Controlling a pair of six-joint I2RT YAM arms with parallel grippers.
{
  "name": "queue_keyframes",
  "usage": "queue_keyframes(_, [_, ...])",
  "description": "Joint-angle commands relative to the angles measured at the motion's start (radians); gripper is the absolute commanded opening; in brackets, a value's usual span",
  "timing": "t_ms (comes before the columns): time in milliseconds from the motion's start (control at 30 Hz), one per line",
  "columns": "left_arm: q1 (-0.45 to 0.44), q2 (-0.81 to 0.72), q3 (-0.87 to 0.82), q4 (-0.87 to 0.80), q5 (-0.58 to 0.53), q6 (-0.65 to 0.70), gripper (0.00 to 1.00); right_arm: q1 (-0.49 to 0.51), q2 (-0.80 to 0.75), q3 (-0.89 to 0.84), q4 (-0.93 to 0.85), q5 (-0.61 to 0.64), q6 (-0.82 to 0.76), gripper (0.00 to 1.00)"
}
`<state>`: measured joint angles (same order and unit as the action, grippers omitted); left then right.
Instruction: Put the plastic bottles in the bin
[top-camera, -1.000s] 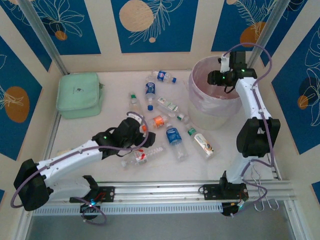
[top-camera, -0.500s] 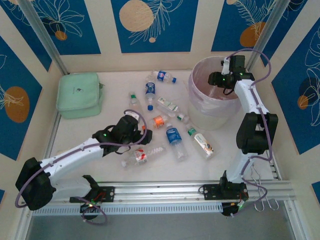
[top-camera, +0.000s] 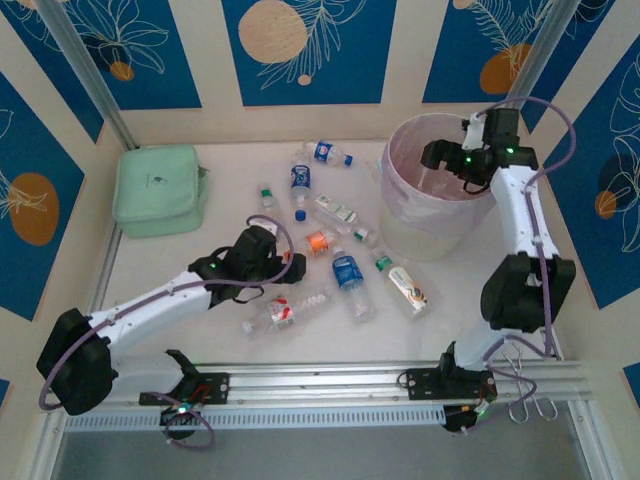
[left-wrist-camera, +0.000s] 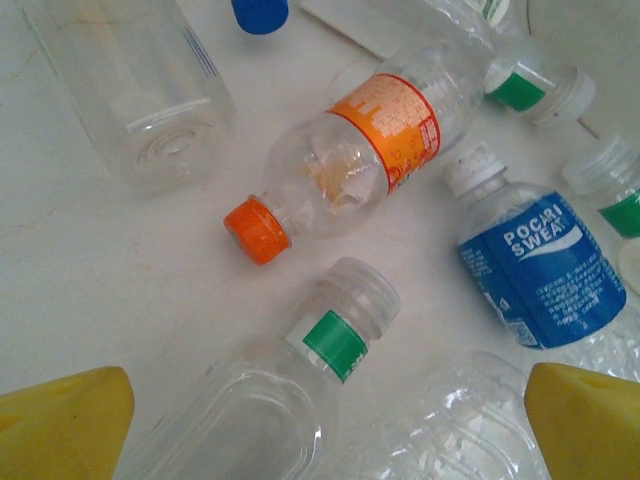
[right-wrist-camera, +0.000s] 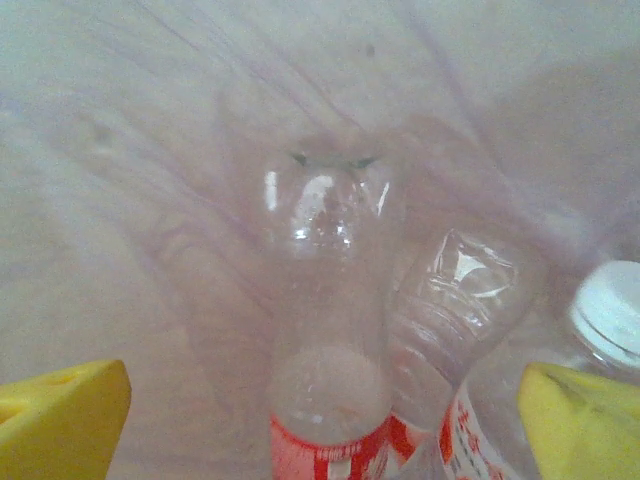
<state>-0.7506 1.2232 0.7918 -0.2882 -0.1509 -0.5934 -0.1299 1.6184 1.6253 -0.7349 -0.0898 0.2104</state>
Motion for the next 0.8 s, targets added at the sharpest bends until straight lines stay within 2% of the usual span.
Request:
queue_keyframes(0, [0.013, 0.011, 0.002, 0.019, -0.016, -0.056, 1.00, -0.010, -0.134, -0.017, 0.029, -0.107, 0.019, 0.99])
queue_keyframes(67, [0.021, 0.002, -0.025, 0.060, -0.020, -0.080, 1.00, -0.042, -0.214, -0.091, 0.146, -0.248, 0.080, 0.99])
queue_keyframes(133, [0.039, -0.012, -0.066, 0.145, 0.024, -0.091, 1.00, -0.060, -0.288, -0.151, 0.249, -0.305, 0.157, 0.99])
queue_keyframes(267, [0.098, -0.022, -0.079, 0.208, 0.074, -0.108, 1.00, -0.045, -0.395, -0.173, 0.311, -0.275, 0.254, 0.99])
queue_keyframes(500, [0.165, 0.091, -0.011, 0.199, 0.016, -0.174, 1.00, 0.061, -0.524, -0.242, 0.316, -0.238, 0.444, 0.99])
queue_keyframes(600, [0.185, 0.180, 0.027, 0.244, 0.053, -0.200, 1.00, 0.131, -0.583, -0.316, 0.341, -0.300, 0.368, 0.99])
queue_keyframes(767, [0.211, 0.299, 0.105, 0.273, 0.084, -0.197, 1.00, 0.310, -0.715, -0.437, 0.359, -0.231, 0.140, 0.99])
